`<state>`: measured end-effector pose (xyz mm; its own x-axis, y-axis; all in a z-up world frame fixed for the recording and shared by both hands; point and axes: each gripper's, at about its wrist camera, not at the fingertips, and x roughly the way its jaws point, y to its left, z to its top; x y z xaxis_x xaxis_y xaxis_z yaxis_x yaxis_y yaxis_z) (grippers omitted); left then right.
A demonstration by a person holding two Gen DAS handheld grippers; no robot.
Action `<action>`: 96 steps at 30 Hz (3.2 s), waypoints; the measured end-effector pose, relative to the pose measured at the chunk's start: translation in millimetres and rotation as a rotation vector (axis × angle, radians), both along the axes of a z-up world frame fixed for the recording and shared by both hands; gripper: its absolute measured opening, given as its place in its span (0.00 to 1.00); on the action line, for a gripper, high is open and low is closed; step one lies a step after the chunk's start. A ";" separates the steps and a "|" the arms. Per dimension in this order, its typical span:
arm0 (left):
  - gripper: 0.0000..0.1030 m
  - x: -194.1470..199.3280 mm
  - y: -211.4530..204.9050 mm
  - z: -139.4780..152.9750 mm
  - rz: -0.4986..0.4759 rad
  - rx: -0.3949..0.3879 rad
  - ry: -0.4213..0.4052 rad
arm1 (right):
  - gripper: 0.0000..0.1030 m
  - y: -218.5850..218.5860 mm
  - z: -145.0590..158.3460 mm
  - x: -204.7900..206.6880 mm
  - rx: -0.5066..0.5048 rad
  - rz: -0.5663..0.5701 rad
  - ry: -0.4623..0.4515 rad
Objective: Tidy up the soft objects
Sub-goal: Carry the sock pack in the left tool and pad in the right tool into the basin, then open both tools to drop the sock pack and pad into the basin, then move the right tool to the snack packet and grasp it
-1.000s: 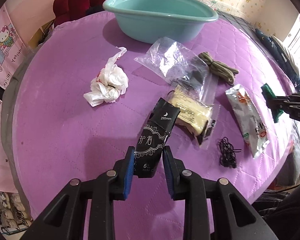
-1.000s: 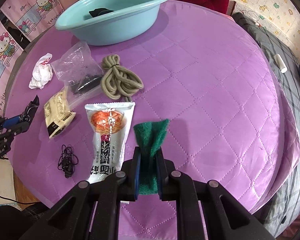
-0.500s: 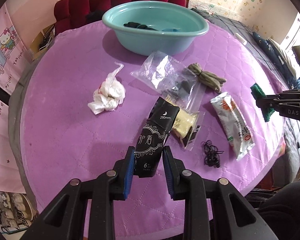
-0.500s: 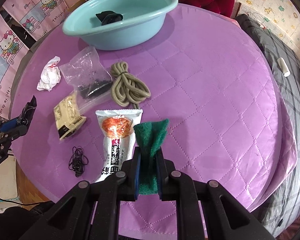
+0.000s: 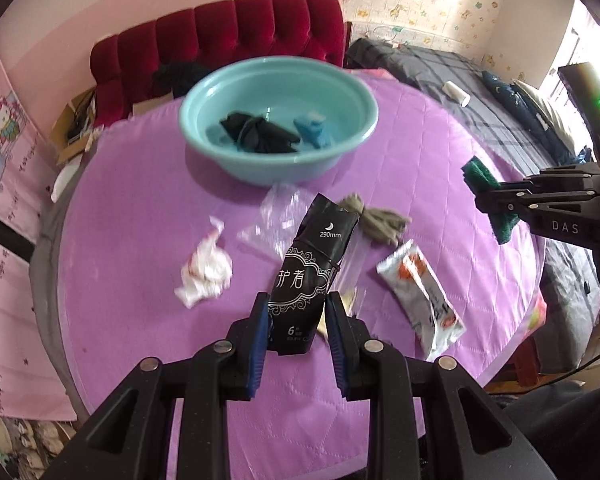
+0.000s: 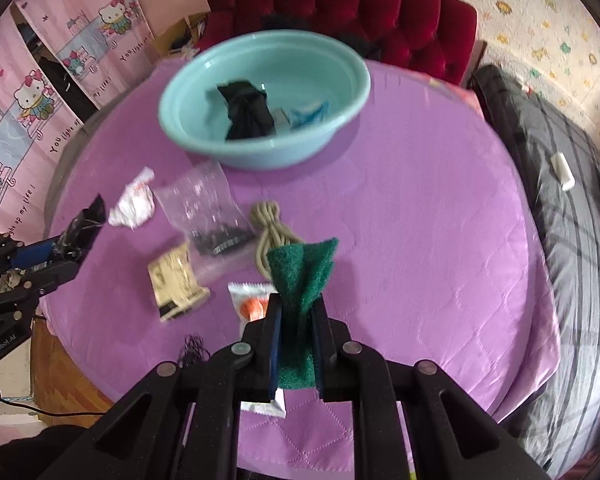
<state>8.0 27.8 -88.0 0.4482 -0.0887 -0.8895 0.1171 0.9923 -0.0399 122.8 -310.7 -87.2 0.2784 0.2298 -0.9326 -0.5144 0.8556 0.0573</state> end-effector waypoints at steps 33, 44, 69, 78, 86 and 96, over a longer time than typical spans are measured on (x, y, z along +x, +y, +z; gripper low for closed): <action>0.29 125.6 14.7 19.5 -0.021 0.027 -0.064 | 0.14 86.0 29.5 116.9 0.062 0.068 -0.063; 0.29 175.5 27.3 -9.3 -0.021 0.023 -0.034 | 0.14 113.9 1.4 166.1 0.094 0.045 -0.023; 0.29 242.3 24.7 -79.3 -0.037 0.089 0.048 | 0.17 129.4 -71.7 228.9 0.118 -0.056 0.084; 0.97 239.4 25.7 -72.6 0.006 0.091 0.011 | 0.67 130.5 -54.4 223.8 0.123 -0.066 0.022; 1.00 227.0 23.0 -55.3 0.018 0.105 -0.022 | 1.00 122.8 -35.8 210.7 0.115 -0.092 -0.024; 1.00 186.6 26.6 -29.8 0.042 0.100 -0.055 | 1.00 101.4 -8.0 167.7 0.092 -0.093 -0.059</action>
<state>194.6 54.4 -117.9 0.4983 0.0197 -0.8668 0.0742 0.9951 0.0653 290.4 -209.3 -95.2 0.3566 0.2843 -0.8900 -0.4376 0.8925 0.1098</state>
